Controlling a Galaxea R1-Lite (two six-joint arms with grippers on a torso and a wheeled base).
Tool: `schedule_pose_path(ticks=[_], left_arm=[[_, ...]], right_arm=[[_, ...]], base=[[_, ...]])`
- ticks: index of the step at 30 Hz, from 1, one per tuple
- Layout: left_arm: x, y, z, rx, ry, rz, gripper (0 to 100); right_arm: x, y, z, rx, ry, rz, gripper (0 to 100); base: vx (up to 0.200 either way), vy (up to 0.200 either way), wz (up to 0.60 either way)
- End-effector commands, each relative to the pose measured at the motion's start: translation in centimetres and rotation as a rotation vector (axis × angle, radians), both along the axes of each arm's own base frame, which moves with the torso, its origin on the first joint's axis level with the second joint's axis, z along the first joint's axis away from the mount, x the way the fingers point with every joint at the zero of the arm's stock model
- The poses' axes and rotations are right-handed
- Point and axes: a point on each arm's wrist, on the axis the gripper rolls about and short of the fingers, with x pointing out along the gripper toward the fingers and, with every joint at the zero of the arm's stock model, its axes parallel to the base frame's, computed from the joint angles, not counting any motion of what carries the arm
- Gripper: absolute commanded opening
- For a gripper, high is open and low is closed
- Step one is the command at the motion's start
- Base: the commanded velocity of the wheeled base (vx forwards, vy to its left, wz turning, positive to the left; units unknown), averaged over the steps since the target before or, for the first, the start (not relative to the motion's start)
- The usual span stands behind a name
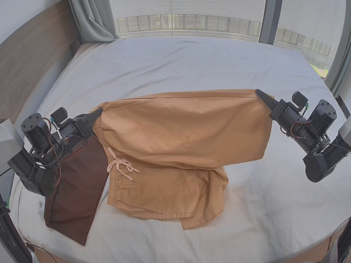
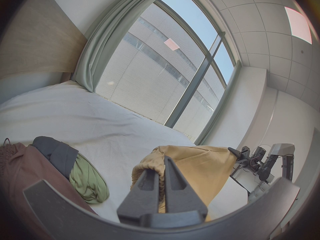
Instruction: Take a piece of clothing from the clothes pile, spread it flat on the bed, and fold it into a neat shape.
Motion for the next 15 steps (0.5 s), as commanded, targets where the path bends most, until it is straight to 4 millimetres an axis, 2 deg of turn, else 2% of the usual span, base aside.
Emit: schedule_pose_path(ticks=[1, 15], left_arm=[[2.0, -0.2, -1.3, -0.012, 0.015, 0.021, 0], [5.8, -0.9, -4.1, -0.027, 0.028, 0.069, 0]], right_arm=[[2.4, 0.4, -2.2, -0.006, 0.035, -0.003, 0], [6.2, -0.5, -4.6, 0.014, 0.051, -0.029, 0]], base=[[0.0, 0.0, 0.0], [0.0, 0.0, 0.0]])
